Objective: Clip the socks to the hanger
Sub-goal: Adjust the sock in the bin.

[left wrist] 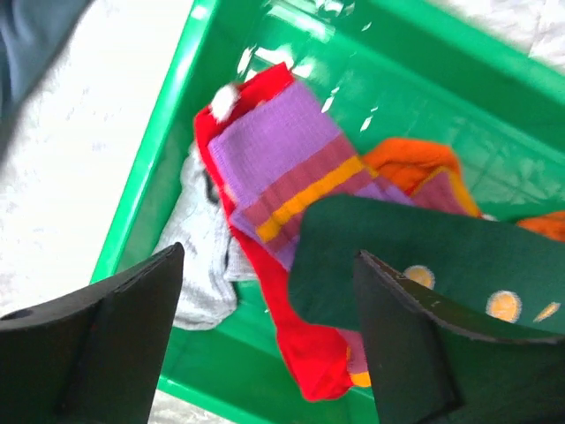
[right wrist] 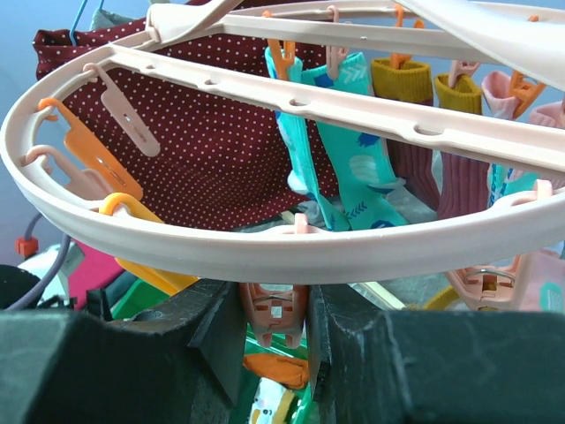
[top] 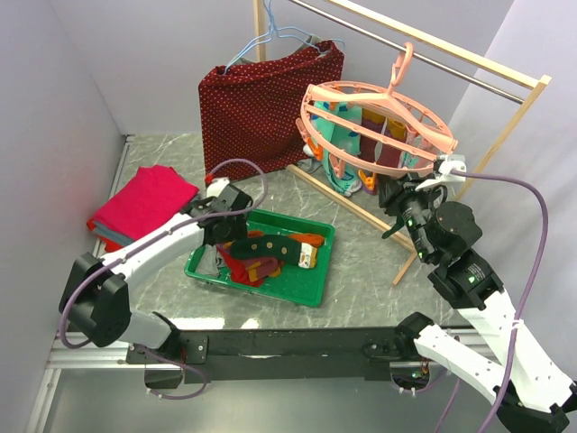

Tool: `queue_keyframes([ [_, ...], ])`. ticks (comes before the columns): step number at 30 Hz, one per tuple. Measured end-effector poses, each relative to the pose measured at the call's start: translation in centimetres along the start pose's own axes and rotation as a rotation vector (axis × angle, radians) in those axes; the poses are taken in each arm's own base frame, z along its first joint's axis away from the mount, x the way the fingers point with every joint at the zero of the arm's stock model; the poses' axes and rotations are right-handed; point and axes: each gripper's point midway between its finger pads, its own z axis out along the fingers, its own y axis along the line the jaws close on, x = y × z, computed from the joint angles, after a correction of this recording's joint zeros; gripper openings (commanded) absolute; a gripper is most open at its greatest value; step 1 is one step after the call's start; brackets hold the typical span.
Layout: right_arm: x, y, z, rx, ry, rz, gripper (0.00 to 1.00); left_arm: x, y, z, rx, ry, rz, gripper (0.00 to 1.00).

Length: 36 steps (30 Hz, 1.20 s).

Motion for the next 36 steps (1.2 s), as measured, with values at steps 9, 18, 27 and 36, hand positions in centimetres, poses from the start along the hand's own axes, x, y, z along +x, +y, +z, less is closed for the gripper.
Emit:
queue_keyframes([
  [9, 0.0, 0.0, 0.0, -0.003, 0.001, -0.008, 0.0, 1.5, -10.7, -5.9, 0.216, -0.185, 0.423, 0.75],
  [18, 0.0, 0.0, 0.0, -0.003, 0.0, -0.011, 0.0, 8.5, -16.8, -6.1, 0.311, -0.217, 0.965, 0.71],
  [27, -0.1, 0.0, -0.1, -0.004, -0.003, -0.01, 0.0, 10.4, -20.1, -5.2, 0.419, -0.238, 1.191, 0.59],
  [36, -0.2, 0.0, -0.2, -0.005, -0.004, -0.009, 0.0, 11.9, -21.9, -2.3, 0.439, -0.206, 1.274, 0.54],
])
